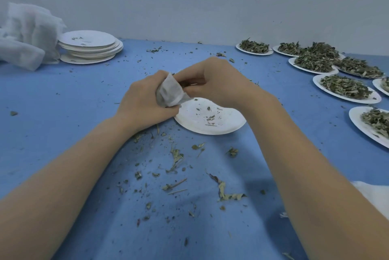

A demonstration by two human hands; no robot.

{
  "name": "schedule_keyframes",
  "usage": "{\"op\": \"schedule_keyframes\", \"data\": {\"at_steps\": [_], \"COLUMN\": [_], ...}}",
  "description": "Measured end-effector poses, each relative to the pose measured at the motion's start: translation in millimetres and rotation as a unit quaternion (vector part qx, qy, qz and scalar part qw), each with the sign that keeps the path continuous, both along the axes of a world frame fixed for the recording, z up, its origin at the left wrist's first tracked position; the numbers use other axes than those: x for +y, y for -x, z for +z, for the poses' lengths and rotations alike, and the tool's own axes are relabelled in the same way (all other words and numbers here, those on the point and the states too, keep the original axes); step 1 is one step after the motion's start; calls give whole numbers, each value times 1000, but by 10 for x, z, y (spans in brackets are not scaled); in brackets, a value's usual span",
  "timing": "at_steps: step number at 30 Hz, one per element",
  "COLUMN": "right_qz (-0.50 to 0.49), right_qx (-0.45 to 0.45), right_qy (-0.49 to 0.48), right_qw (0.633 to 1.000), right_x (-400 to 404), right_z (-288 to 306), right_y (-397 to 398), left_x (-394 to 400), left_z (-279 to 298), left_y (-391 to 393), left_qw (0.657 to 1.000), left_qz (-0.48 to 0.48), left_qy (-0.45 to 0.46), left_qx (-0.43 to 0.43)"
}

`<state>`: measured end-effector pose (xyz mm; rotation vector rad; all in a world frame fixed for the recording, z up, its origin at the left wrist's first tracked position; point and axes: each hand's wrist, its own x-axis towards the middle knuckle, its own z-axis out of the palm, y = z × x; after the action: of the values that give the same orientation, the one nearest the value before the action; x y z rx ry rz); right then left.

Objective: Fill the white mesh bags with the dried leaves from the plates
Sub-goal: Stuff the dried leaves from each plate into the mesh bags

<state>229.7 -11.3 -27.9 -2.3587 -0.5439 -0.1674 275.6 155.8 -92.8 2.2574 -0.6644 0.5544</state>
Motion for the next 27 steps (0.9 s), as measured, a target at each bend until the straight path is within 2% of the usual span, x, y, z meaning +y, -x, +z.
{"op": "schedule_keyframes", "data": {"at_steps": [3, 8, 14, 21, 25, 27], "right_qz": [-2, -14, -3, -46, -65, -106], "right_qx": [-26, -84, 6, 5, 10, 24], "right_qy": [42, 14, 60, 14, -40, -35], "right_qw": [999, 996, 998, 999, 997, 993], "right_x": [-22, 43, 42, -115, -244, -291], "right_z": [47, -17, -25, -29, -47, -67], "right_y": [-2, 5, -27, -37, -30, -34], "left_x": [-2, 24, 16, 52, 81, 83], "left_z": [33, 64, 66, 28, 3, -13], "left_y": [40, 48, 49, 10, -14, -30], "left_qw": [1000, 992, 990, 996, 993, 991], "left_qz": [-17, -56, -63, -16, -5, 1], "left_qy": [5, 88, 92, 22, 28, 43], "left_qx": [20, 74, 81, 87, 111, 130]}}
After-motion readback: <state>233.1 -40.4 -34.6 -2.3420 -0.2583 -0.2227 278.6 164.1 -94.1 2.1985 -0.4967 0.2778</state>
